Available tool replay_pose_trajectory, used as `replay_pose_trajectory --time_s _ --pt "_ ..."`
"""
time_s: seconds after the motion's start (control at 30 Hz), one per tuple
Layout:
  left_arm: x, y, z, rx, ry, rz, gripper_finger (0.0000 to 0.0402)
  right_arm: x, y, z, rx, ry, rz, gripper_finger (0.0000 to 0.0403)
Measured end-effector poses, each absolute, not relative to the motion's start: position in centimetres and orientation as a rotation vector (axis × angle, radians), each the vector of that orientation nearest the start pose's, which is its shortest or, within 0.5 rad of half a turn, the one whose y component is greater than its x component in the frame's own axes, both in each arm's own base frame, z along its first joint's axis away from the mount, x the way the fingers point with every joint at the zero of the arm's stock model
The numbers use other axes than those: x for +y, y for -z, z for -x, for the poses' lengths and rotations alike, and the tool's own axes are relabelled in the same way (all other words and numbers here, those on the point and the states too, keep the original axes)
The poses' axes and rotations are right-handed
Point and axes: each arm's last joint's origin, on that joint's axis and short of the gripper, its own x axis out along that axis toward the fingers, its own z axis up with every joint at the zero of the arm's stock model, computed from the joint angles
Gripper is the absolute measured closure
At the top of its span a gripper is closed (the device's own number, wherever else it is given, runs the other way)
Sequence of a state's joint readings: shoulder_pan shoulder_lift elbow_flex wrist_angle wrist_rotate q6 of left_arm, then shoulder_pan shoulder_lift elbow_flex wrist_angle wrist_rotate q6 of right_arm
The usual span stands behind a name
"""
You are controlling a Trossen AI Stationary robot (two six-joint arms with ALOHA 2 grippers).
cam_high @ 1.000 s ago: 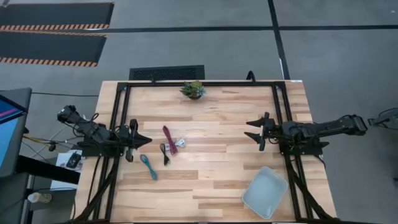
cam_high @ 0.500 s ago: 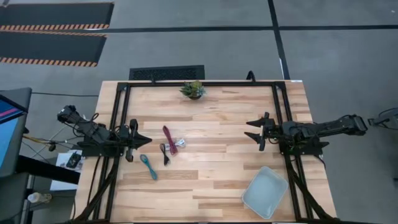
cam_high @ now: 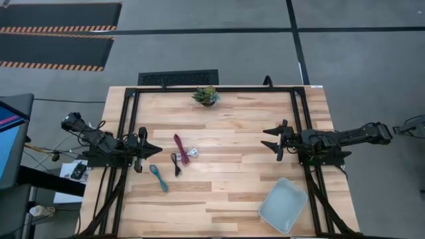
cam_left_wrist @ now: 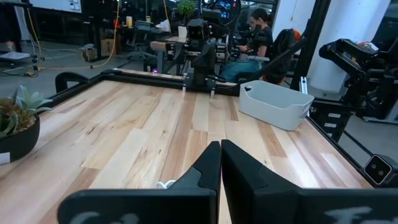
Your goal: Pick and place USB-C Cables
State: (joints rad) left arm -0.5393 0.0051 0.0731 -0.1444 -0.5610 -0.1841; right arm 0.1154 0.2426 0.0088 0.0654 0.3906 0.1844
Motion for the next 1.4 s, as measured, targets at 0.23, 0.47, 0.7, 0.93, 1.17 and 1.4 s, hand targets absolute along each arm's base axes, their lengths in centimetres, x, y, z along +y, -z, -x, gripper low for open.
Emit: replay_pose_trajectory --time_s 0.23,0.47,0.7,0.93,1.17,1.4 --pt "-3.2 -17.4 -8.4 0.063 -0.028 0.144 0.0401 0.2 -15.3 -11.0 0.138 0.289 -0.141 0.0124" --pt "-3.2 -17.5 -8.4 0.062 -0.027 0.145 0.0401 0.2 -15.3 -11.0 0.138 0.289 -0.141 0.0124" --pt "-3.2 -18.2 -8.4 -0.019 -0.049 0.166 0.0401 0.2 -15.3 -11.0 0.138 0.288 -0.140 0.0124" --pt "-2.9 -18.4 -8.4 -0.044 -0.134 0.208 0.0401 0.2 -15.3 -11.0 0.138 0.289 -0.141 0.0124" --pt "-2.8 -18.3 -8.4 -0.042 -0.167 0.281 0.0401 0.2 -15.3 -11.0 0.138 0.289 -0.140 0.0124" --pt "-2.7 -18.6 -8.3 -0.073 -0.178 0.323 0.0401 0.2 -15.3 -11.0 0.138 0.289 -0.140 0.0124"
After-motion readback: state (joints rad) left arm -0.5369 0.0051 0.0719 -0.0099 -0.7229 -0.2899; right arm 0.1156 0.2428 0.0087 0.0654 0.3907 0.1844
